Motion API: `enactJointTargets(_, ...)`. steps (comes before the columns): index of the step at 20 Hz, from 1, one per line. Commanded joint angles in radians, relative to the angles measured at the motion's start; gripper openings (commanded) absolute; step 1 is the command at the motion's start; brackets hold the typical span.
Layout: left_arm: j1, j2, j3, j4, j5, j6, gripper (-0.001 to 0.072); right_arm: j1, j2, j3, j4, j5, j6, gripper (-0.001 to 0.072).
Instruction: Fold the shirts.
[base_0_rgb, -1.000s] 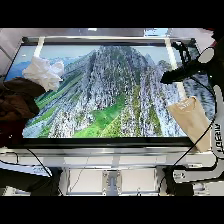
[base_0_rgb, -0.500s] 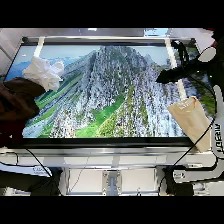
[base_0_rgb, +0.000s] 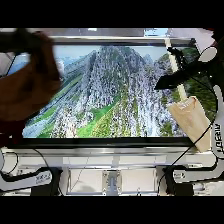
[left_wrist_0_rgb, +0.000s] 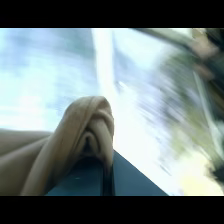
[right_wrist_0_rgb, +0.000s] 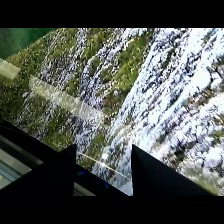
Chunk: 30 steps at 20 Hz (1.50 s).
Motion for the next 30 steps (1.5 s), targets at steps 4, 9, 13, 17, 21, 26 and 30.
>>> enactJointTargets(4,-0.493,-0.047,0.003,0.043,0.114,0.035,0.0011,0.001,0.001,0.0,-0.038,0.053,-0.008,0.0406)
enactJointTargets(9,-0.584,-0.169,-0.002,0.175,0.007,-0.054,0.0011,0.0,-0.001,0.0,-0.111,0.059,-0.008,0.0406)
enactJointTargets(13,-0.585,-0.266,-0.002,0.376,-0.154,-0.079,0.0012,0.0,-0.001,0.0,-0.167,0.014,-0.009,0.0406)
enactJointTargets(17,-0.58,-0.307,-0.002,0.89,-0.268,-0.227,0.0013,0.0,-0.002,-0.003,-0.133,-0.074,-0.005,0.0406)
enactJointTargets(21,-0.575,-0.311,-0.001,1.085,-0.266,-0.233,0.0694,0.009,-0.002,-0.092,0.074,-0.247,-0.006,0.0406)
enactJointTargets(26,-0.567,-0.317,-0.002,1.059,-0.18,-0.257,0.0694,0.104,-0.061,-0.253,0.101,-0.387,0.029,0.0406)
enactJointTargets(30,-0.545,-0.392,-0.002,0.988,-0.176,-0.255,0.0694,0.19,-0.133,-0.311,0.1,-0.38,0.017,0.0407)
